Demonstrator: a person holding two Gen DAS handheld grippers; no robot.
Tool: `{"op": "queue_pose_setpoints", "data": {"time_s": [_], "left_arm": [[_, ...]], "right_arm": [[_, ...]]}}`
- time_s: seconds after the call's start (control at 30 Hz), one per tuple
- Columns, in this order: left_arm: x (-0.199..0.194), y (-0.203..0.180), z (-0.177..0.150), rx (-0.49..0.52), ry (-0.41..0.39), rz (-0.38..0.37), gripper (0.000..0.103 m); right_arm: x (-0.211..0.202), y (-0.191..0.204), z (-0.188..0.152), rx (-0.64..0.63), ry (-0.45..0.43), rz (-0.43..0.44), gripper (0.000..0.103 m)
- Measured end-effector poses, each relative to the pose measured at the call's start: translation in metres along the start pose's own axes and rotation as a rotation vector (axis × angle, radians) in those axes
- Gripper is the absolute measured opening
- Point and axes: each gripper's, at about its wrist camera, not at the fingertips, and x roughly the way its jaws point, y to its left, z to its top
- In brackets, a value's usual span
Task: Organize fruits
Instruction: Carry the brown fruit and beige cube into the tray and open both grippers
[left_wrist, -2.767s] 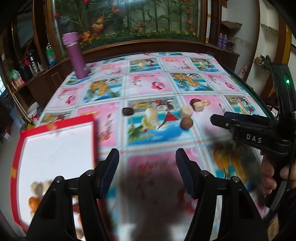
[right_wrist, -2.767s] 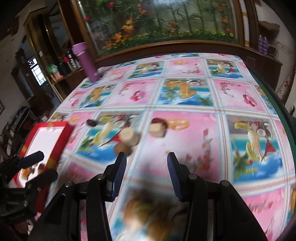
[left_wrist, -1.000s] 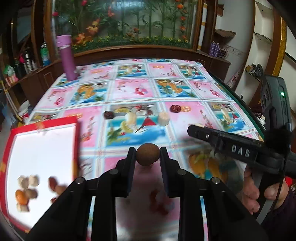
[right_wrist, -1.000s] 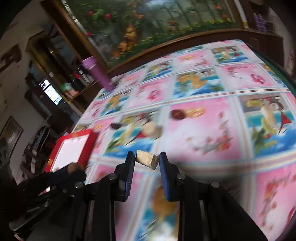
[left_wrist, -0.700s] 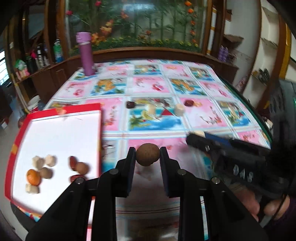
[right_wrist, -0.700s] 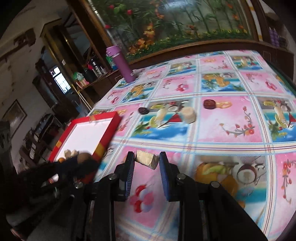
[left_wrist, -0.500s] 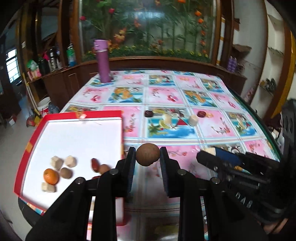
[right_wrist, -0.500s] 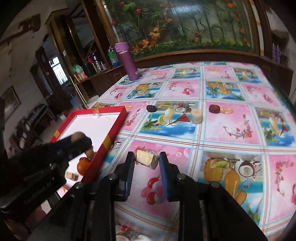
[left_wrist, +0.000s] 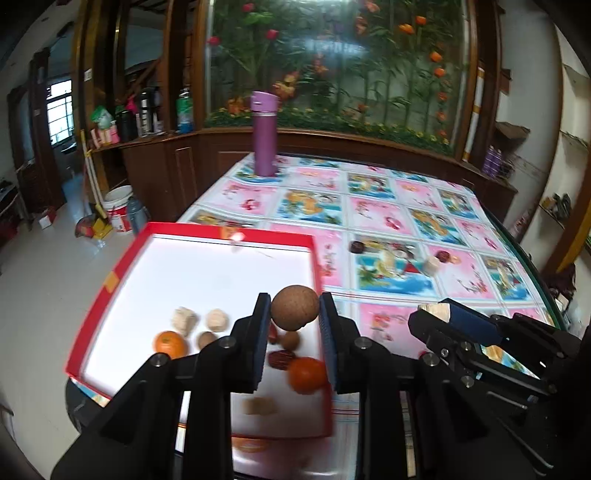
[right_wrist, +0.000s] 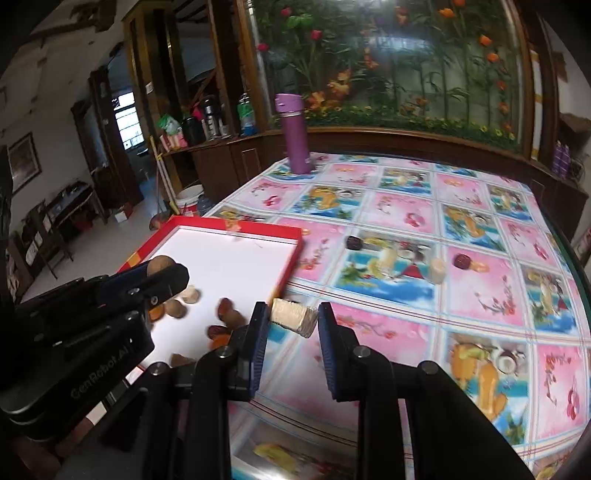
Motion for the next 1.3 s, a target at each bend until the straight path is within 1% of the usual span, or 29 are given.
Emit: {"op": "queue_pose_setpoints", "data": {"time_s": [0.2,0.4,0.73,0.8,0.9,1.07,1.3], "left_arm": [[0.006,0.034,0.006,-0.035,-0.01,0.07,0.028],[0.011,0.06,0.003,-0.068,0.0,0.113,0.028],[0.018,0.088,-0.003,-0.105,0.024,0.151,0.028],[0.018,0.095,-0.005,-0.112,0.029,0.168,0.028],[0.022,0.1,-0.011,-0.113,0.049,0.178,0.028],[0.03,0.098,-0.02,-0.101,0.087,0.168,0.028],[0.045,0.089,-0.024,-0.065,0.123,0.193,0.028]], "right_arm": [[0.023,0.032,0.009,-0.027,0.031,0.042,0.026],[0.037,0.053,0.008,-0.049,0.054,0.07,0.026],[0.054,0.055,-0.003,-0.036,0.12,0.073,0.026],[0.057,0.054,-0.005,-0.035,0.128,0.071,0.026],[0.062,0.057,-0.009,-0.024,0.155,0.089,0.026],[0.066,0.062,-0.019,-0.026,0.178,0.098,0.026],[0.068,0.063,-0.017,-0.029,0.168,0.087,0.026]]}}
